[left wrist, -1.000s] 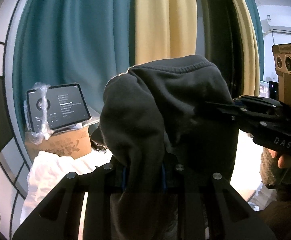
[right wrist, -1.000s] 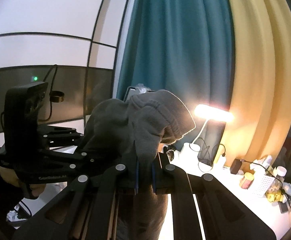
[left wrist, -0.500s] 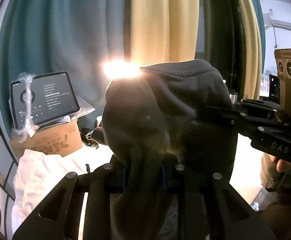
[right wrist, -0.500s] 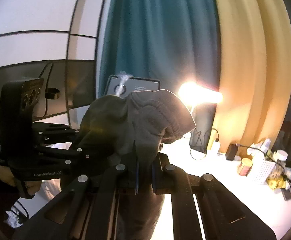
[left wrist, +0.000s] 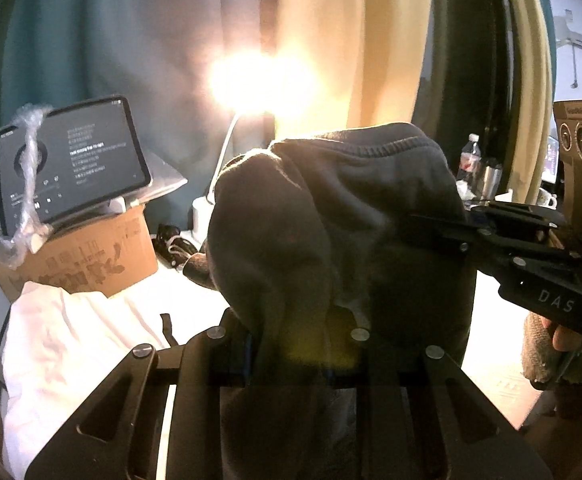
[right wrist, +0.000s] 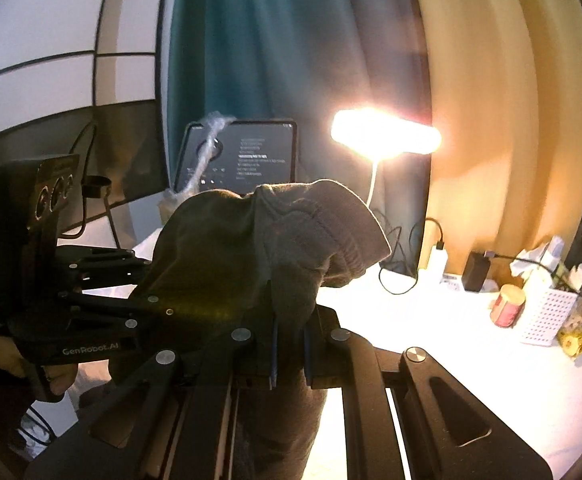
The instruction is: Fold small clothes
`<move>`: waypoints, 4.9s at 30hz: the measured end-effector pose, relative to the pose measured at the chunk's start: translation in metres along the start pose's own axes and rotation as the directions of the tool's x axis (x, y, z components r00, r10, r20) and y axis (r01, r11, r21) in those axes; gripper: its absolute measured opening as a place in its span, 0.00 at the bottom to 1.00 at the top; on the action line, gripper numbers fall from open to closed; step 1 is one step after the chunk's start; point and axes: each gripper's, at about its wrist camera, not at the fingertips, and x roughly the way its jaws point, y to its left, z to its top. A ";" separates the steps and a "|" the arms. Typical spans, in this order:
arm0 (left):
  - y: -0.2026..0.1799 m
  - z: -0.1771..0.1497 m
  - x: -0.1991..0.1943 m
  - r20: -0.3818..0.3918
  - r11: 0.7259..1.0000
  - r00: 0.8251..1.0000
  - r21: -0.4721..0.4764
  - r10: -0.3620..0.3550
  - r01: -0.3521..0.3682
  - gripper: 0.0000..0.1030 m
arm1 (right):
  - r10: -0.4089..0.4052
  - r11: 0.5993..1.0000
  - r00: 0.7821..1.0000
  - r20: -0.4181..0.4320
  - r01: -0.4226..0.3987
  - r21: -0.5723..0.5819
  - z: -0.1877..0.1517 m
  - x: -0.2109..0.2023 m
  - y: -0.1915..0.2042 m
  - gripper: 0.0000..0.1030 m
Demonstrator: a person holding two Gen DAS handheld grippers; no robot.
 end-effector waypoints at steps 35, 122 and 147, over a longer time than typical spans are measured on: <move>0.062 -0.042 0.122 -0.287 0.989 0.958 -0.145 -0.016 -0.027 0.22 | 0.060 0.987 0.960 -0.275 -0.017 0.158 -0.060 0.165 -0.064 0.10; 0.030 -0.100 0.009 -0.318 0.931 0.926 -0.232 0.201 -0.282 0.57 | -0.075 0.974 0.896 -0.439 0.160 0.160 -0.146 0.044 -0.043 0.69; -0.090 -0.092 -0.008 -0.191 0.982 0.977 -0.146 0.092 -0.121 0.89 | -0.150 0.946 0.915 -0.374 0.243 0.216 -0.172 -0.076 -0.071 0.69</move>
